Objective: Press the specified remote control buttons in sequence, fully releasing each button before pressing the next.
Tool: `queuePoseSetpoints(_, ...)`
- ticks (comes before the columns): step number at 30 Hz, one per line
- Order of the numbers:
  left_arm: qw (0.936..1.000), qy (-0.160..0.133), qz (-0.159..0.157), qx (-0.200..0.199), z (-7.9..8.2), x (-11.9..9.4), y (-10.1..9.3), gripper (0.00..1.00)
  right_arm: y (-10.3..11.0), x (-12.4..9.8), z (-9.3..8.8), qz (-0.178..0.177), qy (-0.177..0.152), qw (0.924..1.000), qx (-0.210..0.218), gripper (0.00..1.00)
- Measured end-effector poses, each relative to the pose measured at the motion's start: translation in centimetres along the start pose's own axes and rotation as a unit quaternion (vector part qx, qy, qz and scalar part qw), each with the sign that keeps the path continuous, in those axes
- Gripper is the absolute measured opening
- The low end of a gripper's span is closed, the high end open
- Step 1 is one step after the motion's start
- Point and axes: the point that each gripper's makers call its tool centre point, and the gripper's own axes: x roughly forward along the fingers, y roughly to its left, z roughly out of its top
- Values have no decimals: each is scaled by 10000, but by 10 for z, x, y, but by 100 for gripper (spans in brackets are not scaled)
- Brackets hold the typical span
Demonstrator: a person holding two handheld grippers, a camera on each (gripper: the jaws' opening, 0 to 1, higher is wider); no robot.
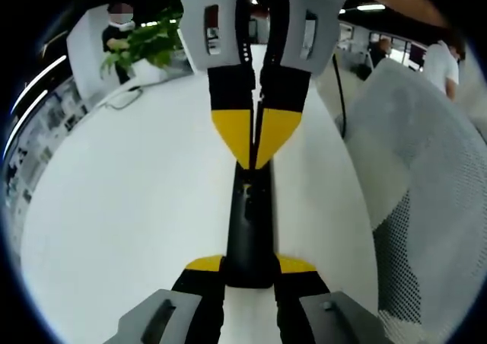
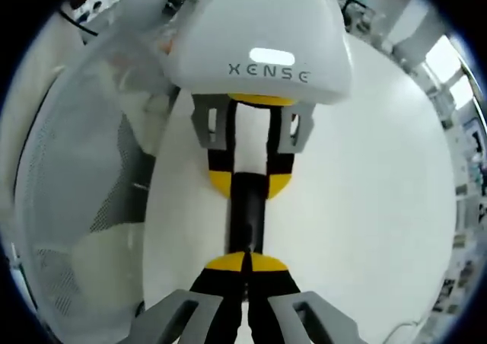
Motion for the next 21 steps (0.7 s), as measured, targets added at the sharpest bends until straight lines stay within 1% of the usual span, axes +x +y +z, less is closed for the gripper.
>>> queuePoseSetpoints(5, 10000, 1, -5, 14, 0, -1, 0, 23, 3, -2, 3, 0, 0, 10000, -41, 0)
queuePoseSetpoints(10, 10000, -15, -6, 4, 0, -1, 1, 23, 7, -1, 2, -13, 46, 9999, -98, 0)
queuePoseSetpoints(17, 10000, -35, 2, -11, 0, -1, 1, 23, 10, 12, -4, -6, 49, 10000, -59, 0)
queuePoseSetpoints(21, 10000, -47, 10, -22, 0, -1, 1, 23, 13, 20, -8, 16, 19, 10000, 44, 0)
